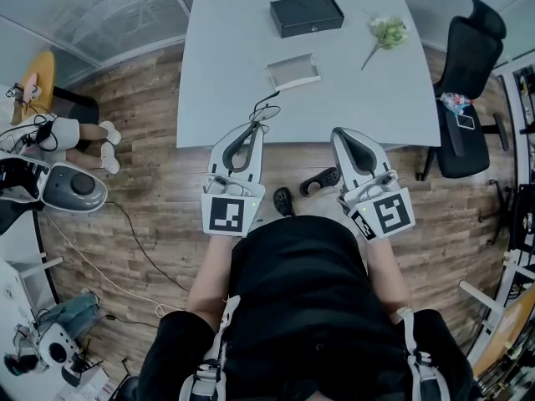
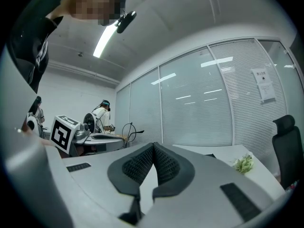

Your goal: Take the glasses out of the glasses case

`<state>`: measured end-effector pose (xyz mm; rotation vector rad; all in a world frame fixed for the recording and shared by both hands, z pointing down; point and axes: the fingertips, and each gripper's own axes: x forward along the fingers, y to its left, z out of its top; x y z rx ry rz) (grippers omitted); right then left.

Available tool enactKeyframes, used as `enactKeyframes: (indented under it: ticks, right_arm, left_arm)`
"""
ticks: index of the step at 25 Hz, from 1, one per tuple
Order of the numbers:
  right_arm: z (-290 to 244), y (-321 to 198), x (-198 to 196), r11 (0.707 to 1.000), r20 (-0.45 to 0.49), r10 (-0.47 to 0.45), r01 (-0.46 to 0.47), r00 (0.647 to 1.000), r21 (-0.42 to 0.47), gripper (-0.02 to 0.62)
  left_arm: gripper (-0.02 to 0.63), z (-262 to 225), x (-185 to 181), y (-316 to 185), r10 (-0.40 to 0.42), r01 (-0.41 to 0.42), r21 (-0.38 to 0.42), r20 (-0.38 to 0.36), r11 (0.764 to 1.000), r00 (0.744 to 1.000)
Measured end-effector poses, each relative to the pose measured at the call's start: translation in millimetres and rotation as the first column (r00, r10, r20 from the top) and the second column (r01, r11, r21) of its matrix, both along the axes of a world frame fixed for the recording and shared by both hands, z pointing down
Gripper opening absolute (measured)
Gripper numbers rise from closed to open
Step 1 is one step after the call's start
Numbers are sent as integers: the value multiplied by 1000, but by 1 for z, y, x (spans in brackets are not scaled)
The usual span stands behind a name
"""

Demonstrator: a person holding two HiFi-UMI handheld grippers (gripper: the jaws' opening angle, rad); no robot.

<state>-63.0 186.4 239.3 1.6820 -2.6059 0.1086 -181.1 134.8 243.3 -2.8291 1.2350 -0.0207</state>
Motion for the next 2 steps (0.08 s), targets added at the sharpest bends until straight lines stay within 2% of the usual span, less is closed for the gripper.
enactKeyframes:
  ticks: [2]
  right_arm:
    - [2,-1,-2,1000,-4,-8,8,1000,-3,12]
  left_arm:
    - [28,2,0,-1,-1,1,-3,0,1000,1000]
